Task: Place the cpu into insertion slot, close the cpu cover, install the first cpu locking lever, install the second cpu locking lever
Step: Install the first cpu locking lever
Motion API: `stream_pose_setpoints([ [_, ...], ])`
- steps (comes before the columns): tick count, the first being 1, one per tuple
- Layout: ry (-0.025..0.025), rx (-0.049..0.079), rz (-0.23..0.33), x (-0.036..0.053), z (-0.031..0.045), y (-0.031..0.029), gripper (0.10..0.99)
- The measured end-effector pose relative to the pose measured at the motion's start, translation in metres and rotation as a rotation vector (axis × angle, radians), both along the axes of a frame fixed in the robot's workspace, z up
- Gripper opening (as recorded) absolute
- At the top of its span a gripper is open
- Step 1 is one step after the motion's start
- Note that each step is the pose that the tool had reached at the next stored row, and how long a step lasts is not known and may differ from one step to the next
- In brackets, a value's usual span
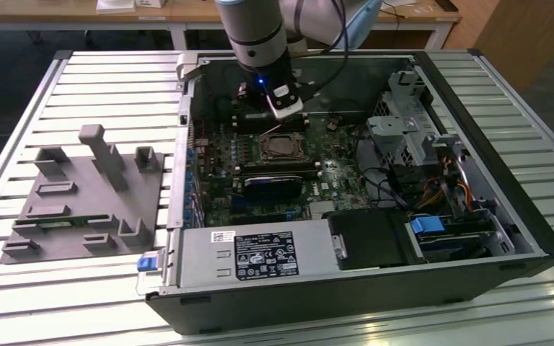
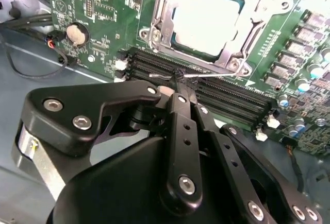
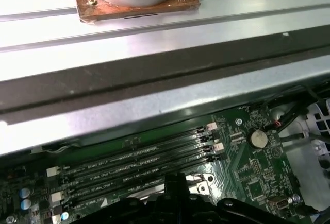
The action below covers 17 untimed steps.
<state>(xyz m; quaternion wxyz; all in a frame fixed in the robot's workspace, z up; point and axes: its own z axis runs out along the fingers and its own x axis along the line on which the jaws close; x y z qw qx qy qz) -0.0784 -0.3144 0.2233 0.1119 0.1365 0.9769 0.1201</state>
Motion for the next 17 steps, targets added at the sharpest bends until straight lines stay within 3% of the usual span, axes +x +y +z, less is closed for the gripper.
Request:
stream_pose_setpoints([
  [17, 0.0, 0.0, -0.021, 0.0, -0.009, 0.0066, 0.106],
])
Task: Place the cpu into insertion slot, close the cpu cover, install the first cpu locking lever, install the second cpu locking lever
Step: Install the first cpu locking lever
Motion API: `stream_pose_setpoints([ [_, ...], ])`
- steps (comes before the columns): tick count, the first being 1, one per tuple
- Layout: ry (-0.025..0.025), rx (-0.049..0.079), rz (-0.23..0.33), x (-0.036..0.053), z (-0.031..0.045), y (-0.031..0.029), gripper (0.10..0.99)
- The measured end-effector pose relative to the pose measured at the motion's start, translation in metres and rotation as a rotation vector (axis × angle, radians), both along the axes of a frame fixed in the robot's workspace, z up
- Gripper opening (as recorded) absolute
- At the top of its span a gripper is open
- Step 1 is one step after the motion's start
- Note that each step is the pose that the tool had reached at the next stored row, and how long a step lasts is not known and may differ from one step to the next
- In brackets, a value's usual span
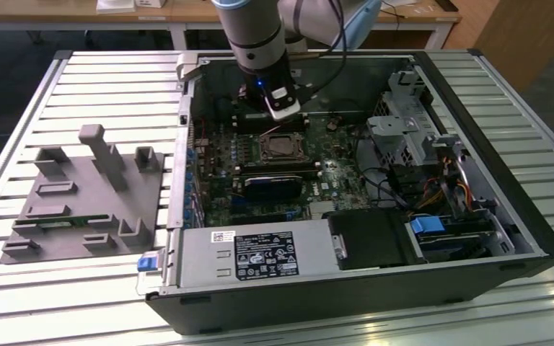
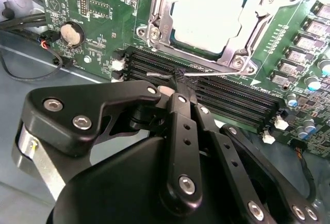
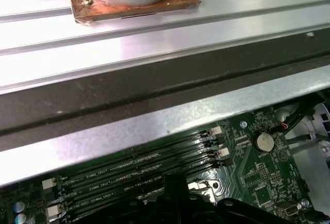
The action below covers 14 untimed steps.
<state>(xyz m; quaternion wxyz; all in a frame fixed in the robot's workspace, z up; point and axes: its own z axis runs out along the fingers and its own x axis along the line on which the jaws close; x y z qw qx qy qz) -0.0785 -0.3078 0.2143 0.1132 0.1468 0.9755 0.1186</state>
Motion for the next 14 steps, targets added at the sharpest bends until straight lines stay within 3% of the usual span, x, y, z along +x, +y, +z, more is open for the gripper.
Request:
stream_pose_setpoints([
  [10, 0.0001, 0.0, -0.005, 0.0, -0.0016, 0.0007, 0.106],
  [14, -0.0068, -0.001, -0.005, 0.0, -0.0033, 0.0007, 0.106],
])
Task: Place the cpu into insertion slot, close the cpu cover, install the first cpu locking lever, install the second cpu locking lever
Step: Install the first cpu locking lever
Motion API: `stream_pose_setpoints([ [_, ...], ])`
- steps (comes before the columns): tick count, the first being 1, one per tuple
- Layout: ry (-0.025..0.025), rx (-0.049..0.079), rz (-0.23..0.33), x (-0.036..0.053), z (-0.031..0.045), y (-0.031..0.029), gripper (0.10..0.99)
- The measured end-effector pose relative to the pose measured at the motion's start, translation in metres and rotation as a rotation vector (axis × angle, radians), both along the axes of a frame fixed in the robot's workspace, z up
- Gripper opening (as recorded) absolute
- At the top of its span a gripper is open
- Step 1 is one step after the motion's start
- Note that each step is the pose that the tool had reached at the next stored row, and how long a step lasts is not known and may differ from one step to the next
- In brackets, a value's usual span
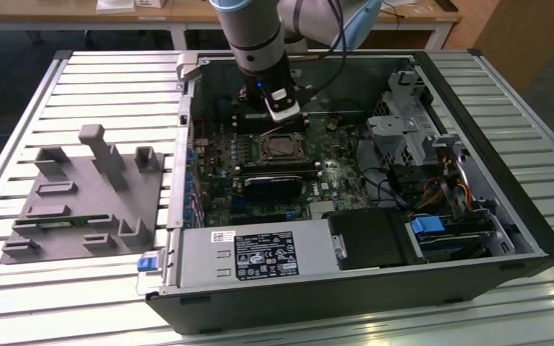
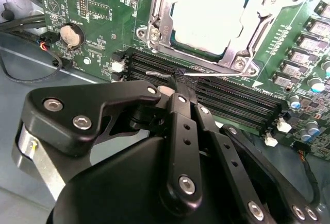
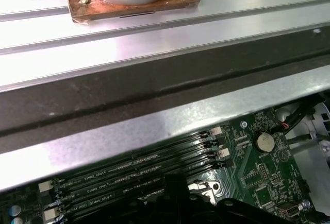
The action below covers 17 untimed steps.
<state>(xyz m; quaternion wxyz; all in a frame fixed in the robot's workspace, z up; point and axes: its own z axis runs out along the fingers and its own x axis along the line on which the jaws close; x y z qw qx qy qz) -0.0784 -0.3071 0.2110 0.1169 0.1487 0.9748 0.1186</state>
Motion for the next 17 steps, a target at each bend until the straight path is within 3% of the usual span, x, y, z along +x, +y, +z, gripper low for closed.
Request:
stream_pose_setpoints([
  [7, -0.0168, -0.004, 0.0, 0.0, -0.0042, 0.0, 0.106],
  [17, -0.031, -0.015, 0.0, 0.0, -0.0106, -0.0001, 0.106],
])
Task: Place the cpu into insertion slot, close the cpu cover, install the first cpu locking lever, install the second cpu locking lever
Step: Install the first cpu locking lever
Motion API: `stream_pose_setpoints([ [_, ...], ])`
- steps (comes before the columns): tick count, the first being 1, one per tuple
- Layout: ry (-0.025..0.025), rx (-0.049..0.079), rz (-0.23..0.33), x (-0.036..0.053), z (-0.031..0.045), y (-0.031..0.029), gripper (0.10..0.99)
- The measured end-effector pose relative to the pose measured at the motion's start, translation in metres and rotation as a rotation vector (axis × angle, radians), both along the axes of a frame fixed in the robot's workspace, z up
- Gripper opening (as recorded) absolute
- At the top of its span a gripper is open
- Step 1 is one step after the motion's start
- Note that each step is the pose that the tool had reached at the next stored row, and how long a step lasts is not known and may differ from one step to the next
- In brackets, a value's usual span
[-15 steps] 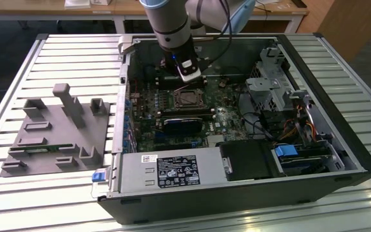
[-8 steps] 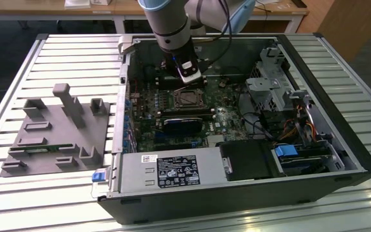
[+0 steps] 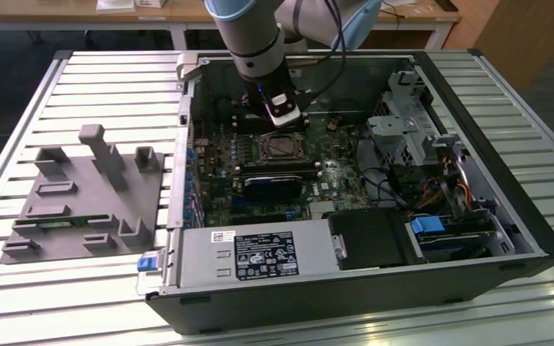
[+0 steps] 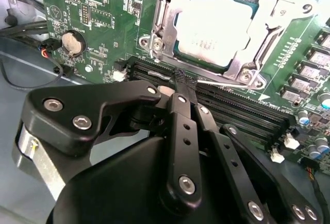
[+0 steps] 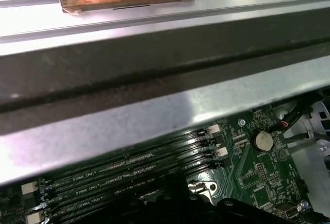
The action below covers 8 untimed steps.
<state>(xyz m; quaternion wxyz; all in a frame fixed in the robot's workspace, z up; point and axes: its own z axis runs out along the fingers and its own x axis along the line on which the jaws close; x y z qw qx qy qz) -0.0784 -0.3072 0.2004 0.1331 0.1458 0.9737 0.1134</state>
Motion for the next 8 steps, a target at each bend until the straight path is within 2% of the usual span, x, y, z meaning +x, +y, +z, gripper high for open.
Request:
stream_pose_setpoints([
  [2, -0.0008, -0.006, 0.0, 0.0, -0.0004, 0.0, 0.106],
  [8, -0.001, -0.011, -0.001, 0.0, -0.0005, 0.0006, 0.106],
])
